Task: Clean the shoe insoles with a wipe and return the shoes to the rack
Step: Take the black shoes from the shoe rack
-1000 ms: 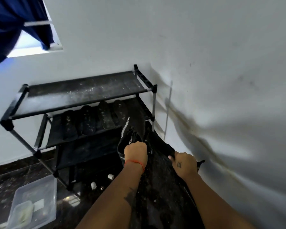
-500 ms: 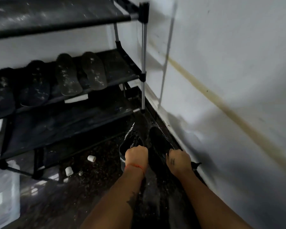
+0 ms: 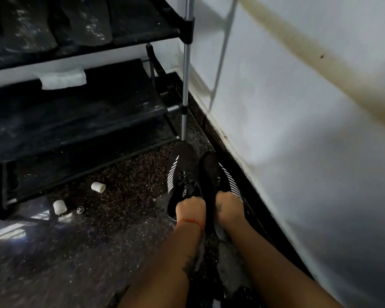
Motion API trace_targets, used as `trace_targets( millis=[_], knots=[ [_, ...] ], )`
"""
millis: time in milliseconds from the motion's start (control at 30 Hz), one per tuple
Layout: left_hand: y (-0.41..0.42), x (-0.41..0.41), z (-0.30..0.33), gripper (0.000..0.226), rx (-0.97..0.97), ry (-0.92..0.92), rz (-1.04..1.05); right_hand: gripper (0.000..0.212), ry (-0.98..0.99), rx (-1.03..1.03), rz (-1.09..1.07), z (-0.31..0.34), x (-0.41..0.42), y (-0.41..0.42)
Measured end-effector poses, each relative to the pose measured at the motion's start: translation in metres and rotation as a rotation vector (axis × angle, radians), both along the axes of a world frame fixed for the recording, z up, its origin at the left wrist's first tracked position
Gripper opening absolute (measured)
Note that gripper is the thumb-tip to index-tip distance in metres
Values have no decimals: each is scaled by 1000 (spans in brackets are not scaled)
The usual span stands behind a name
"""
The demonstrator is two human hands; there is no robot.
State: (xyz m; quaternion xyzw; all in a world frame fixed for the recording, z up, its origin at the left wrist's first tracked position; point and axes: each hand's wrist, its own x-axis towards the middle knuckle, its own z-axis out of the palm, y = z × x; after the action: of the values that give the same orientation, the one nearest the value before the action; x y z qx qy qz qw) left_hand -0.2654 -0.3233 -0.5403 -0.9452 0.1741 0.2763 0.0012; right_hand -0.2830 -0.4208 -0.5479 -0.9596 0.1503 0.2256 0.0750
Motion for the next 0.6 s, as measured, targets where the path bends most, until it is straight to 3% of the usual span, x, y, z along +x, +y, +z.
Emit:
trace_targets(
  millis=[167,300,600],
  knots=[
    [3,4,22,31,-50,53,61,34,-10,122,-114,7,1,2],
    [17,10,63,36,-170,19,205,49,-151,232,-163,41,1,7],
    [96,17,187,72,-444,-276,382,63,-525,525,-233,158,5,58]
  ],
)
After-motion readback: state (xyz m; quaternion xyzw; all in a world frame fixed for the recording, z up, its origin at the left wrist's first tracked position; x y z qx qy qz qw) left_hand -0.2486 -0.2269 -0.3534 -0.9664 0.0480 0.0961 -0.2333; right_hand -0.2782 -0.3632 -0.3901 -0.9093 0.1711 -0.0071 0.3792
